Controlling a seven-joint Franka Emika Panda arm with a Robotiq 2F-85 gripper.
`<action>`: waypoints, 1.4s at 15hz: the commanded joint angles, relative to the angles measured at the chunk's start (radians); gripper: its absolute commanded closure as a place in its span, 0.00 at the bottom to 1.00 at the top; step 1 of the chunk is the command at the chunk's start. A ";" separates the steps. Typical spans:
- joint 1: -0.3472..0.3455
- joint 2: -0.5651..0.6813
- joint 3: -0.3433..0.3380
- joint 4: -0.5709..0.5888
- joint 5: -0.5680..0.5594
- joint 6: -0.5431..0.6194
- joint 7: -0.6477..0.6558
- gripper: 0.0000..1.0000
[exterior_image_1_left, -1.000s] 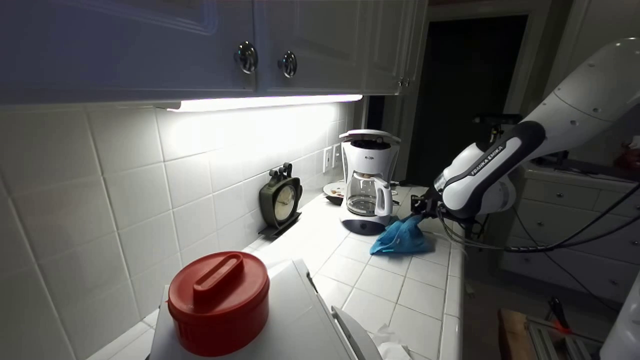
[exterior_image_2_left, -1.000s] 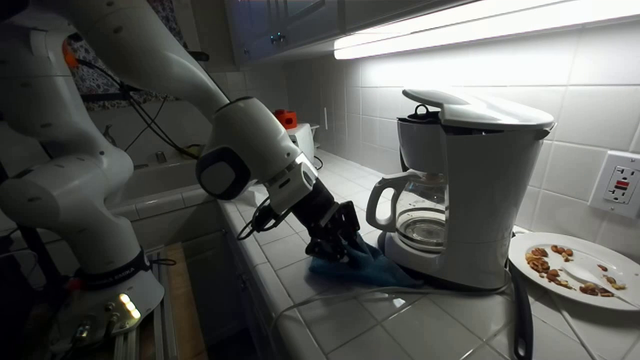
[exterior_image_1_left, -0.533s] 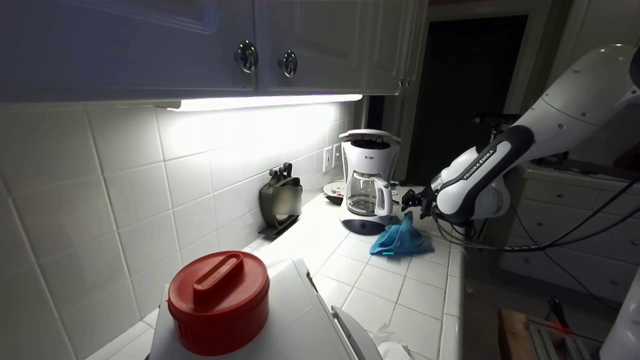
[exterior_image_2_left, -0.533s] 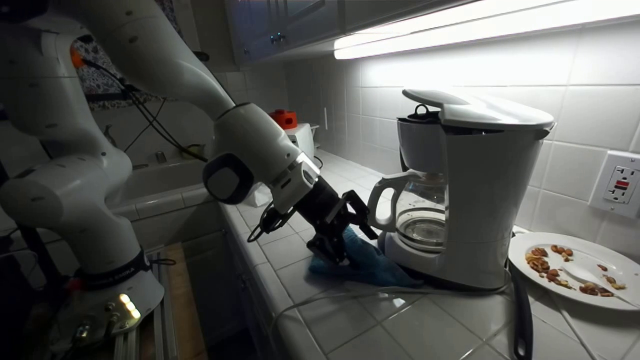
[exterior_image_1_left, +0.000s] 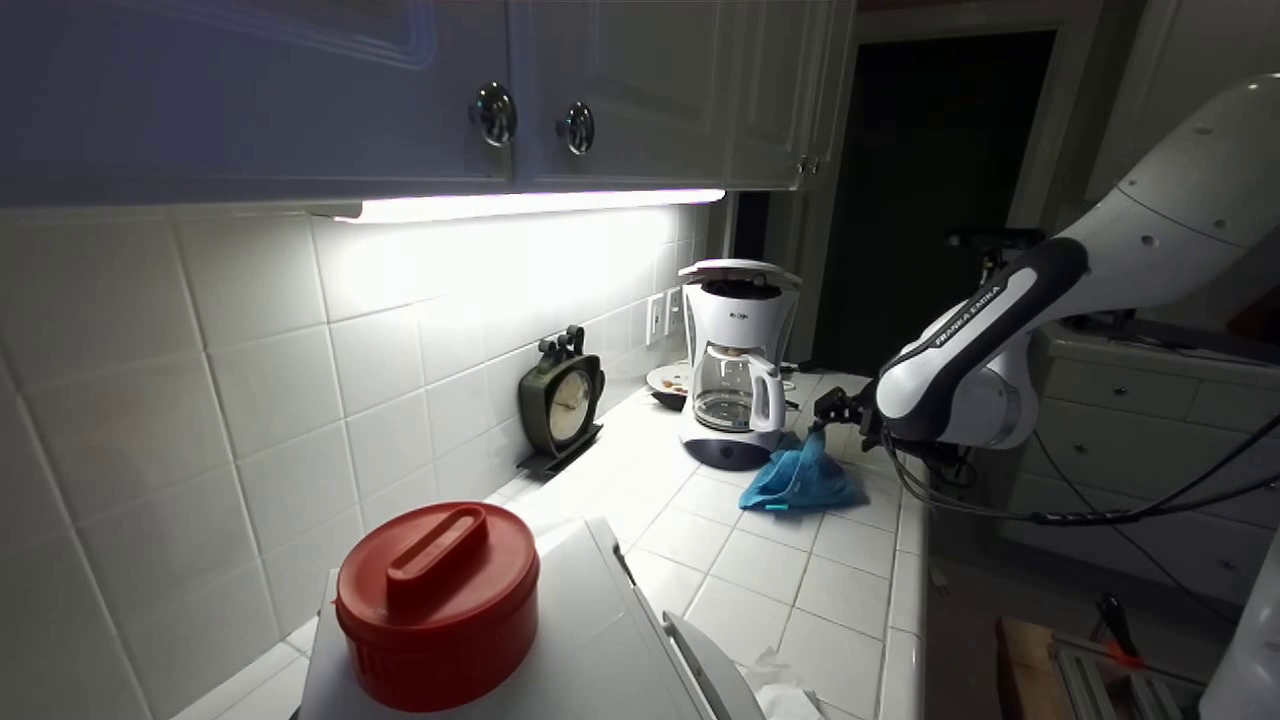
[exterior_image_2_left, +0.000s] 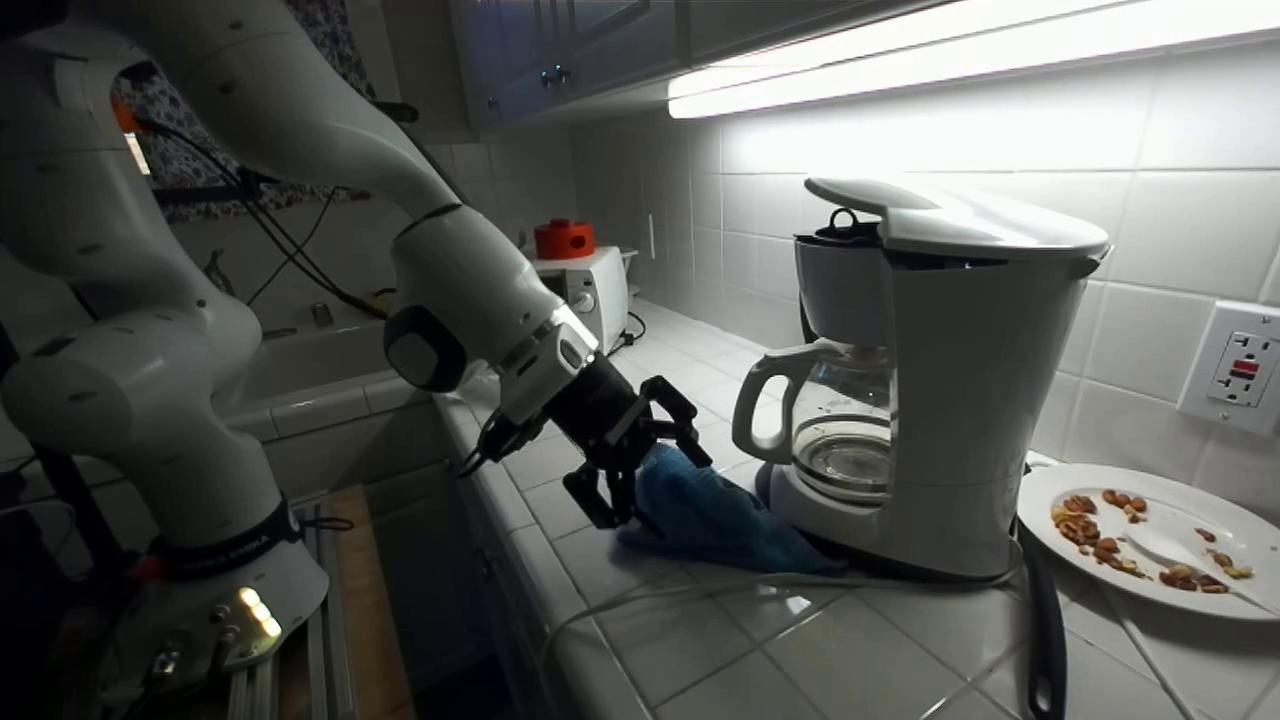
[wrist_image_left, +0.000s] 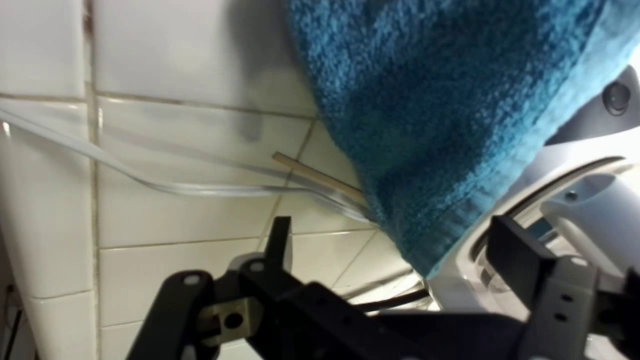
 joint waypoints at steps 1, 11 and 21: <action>-0.061 -0.031 0.104 -0.007 0.187 -0.025 -0.163 0.00; -0.108 -0.074 0.330 0.001 0.522 -0.116 -0.444 0.40; -0.312 -0.121 0.443 0.010 0.193 -0.326 -0.299 0.99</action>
